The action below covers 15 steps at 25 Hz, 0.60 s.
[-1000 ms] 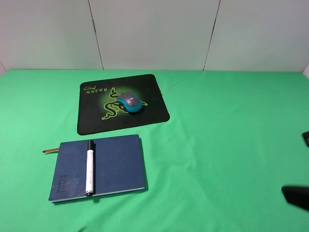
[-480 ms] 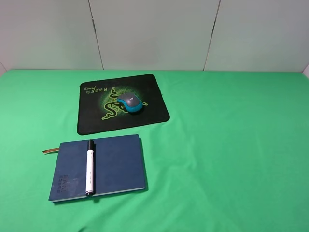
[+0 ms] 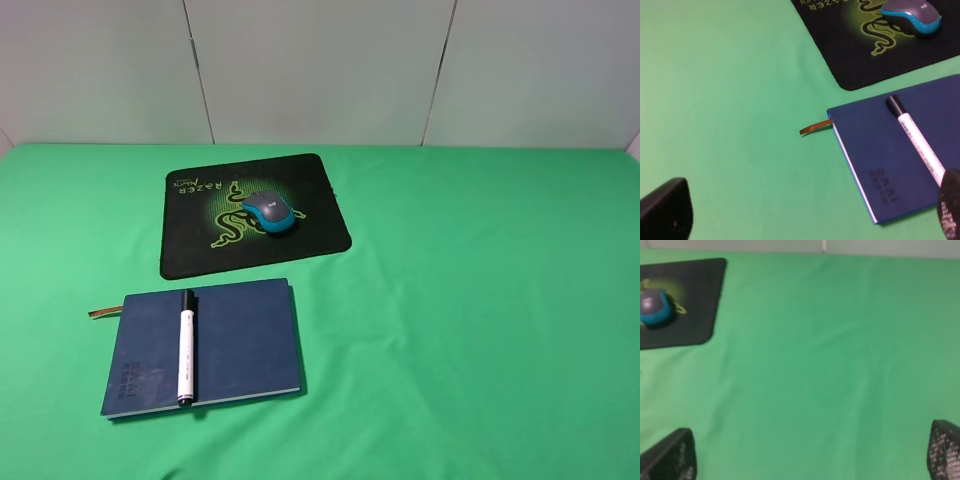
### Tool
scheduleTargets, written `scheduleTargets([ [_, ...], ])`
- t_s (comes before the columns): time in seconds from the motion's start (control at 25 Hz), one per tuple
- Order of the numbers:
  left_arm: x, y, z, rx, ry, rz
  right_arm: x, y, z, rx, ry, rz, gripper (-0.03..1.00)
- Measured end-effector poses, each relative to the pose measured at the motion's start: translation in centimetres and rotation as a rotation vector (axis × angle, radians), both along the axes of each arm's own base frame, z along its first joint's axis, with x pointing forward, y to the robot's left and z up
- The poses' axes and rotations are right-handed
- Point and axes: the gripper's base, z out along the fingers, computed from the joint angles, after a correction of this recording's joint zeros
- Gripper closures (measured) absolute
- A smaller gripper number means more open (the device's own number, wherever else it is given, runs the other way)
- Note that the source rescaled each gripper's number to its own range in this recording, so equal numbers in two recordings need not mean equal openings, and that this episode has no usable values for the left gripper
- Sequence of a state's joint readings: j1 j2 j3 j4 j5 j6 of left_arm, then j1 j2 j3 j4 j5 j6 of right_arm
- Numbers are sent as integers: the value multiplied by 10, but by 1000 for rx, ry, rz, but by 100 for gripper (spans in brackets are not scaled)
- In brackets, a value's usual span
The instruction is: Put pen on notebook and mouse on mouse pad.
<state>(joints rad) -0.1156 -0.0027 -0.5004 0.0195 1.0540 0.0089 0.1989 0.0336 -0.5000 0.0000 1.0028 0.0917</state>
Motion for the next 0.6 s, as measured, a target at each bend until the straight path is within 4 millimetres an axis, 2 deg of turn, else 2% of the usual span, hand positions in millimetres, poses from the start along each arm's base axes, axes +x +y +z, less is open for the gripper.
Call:
scheduleTargets([
  [0.28,0,0,0,0,0,0,-6,-1,-1,-4,-24,-149,-3],
  [0.6,0,0,0,0,0,0,-6,0,-2,-83,-30,-179,-3],
])
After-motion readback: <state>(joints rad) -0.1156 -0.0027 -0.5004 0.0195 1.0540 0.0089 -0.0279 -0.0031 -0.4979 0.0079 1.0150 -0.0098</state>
